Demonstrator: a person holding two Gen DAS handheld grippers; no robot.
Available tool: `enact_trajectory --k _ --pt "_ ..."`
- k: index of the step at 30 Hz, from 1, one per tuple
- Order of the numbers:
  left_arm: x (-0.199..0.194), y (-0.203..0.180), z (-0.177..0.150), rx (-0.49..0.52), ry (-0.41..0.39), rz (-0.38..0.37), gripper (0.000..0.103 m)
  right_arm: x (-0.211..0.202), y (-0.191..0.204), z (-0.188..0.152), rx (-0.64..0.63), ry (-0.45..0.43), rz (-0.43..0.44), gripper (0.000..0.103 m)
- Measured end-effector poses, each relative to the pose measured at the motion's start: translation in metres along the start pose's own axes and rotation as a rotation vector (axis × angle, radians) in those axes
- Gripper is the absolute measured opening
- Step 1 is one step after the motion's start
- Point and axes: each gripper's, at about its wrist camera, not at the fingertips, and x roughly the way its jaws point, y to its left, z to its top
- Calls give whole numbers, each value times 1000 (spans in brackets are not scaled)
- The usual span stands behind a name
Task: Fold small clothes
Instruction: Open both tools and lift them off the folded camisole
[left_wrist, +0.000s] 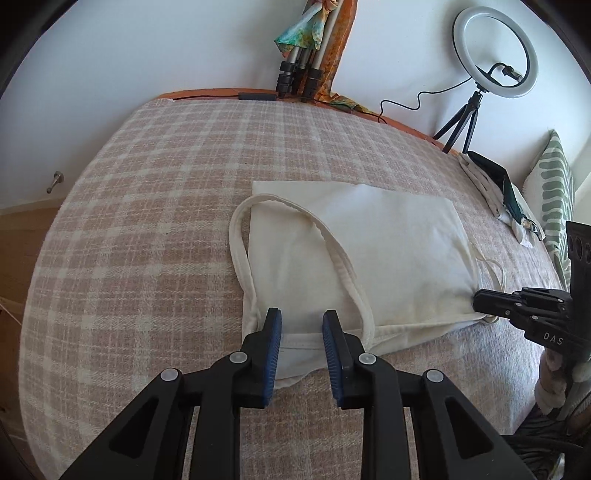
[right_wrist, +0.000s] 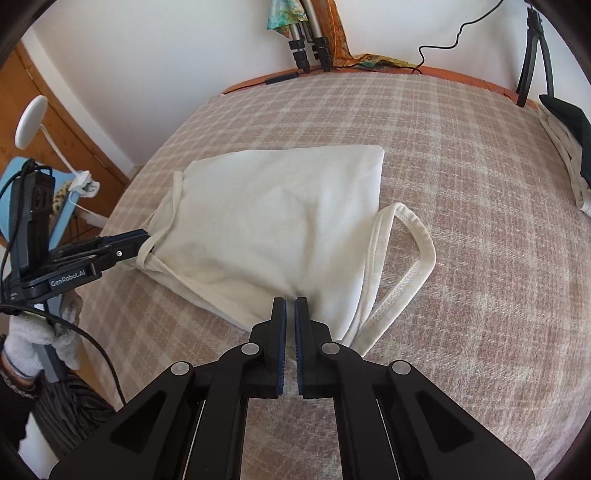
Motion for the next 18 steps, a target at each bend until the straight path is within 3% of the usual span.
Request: enact_trajectory --k 2,9,11,12,14,15,18 --pt "-7 1 -8 0 -4 -2 22 -5 2 -3 -33 -6 -52 4" --pt "-28 7 -15 -25 -52 -6 23 -21 -18 -9 60 -6 14 5" --pt "-35 3 -6 -9 -96 -4 31 -32 -21 -4 67 -53 44 6" --pt "-37 0 0 4 -118 -3 32 -36 -22 1 72 -73 38 9" --pt "-36 0 17 -2 -140 -4 33 -40 -30 12 96 -119 32 39" --pt "-33 4 25 -20 -146 -13 33 -40 -37 17 122 -137 51 45" --pt "-16 24 53 -116 -154 -41 35 -34 -64 32 249 -167 143 46"
